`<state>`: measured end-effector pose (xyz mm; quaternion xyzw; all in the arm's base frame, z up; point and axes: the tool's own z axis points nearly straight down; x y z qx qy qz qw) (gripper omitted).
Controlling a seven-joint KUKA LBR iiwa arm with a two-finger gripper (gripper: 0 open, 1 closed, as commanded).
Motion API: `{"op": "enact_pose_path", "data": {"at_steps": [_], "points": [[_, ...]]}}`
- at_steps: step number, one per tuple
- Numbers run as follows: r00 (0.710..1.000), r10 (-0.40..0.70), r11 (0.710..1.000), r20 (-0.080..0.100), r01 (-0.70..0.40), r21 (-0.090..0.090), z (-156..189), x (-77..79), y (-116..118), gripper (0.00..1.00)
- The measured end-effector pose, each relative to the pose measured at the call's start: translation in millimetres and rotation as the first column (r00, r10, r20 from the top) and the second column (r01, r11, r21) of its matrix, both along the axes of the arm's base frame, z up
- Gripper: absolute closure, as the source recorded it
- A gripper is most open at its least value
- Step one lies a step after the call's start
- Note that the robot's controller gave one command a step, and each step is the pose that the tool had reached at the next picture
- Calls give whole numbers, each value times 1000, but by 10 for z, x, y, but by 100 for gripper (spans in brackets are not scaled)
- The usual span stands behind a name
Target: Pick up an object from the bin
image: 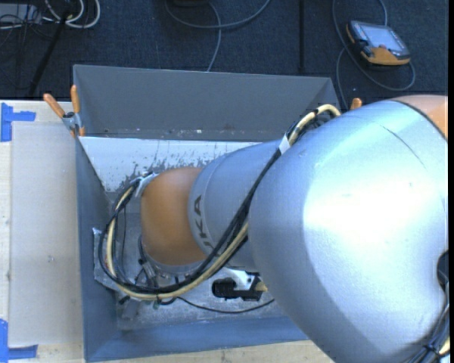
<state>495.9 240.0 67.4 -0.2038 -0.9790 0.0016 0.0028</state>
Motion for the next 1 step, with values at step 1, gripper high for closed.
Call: {"op": "enact_pose_path", "data": {"at_steps": [1], "points": [[1000, -2, 1000, 2, 2, 1, -10, -4, -4, 0]]}}
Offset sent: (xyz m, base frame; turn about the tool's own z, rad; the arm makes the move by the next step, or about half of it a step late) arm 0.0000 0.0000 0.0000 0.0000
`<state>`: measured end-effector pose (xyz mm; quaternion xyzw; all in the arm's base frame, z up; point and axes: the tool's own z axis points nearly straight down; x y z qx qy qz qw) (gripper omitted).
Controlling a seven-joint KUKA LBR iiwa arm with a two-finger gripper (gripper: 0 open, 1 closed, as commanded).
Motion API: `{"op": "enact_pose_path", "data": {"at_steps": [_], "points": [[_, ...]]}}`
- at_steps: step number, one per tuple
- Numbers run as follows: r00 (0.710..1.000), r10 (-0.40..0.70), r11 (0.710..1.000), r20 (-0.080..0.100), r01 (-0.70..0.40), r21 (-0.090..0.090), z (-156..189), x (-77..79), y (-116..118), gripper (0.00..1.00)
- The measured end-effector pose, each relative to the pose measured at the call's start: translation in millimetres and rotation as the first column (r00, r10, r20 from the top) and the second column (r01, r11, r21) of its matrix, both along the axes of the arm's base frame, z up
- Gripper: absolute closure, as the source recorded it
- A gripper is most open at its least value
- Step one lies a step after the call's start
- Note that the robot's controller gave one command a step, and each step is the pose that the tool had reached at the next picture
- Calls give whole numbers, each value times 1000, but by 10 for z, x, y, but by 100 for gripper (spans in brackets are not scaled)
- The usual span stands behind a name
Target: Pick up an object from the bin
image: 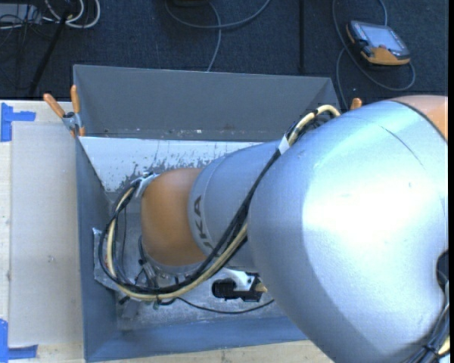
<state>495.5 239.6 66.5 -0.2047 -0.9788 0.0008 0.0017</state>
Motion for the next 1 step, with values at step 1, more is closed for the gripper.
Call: {"op": "enact_pose_path", "data": {"at_steps": [1], "points": [[1000, -3, 1000, 1, 3, 1, 8, 6, -3, 100]]}}
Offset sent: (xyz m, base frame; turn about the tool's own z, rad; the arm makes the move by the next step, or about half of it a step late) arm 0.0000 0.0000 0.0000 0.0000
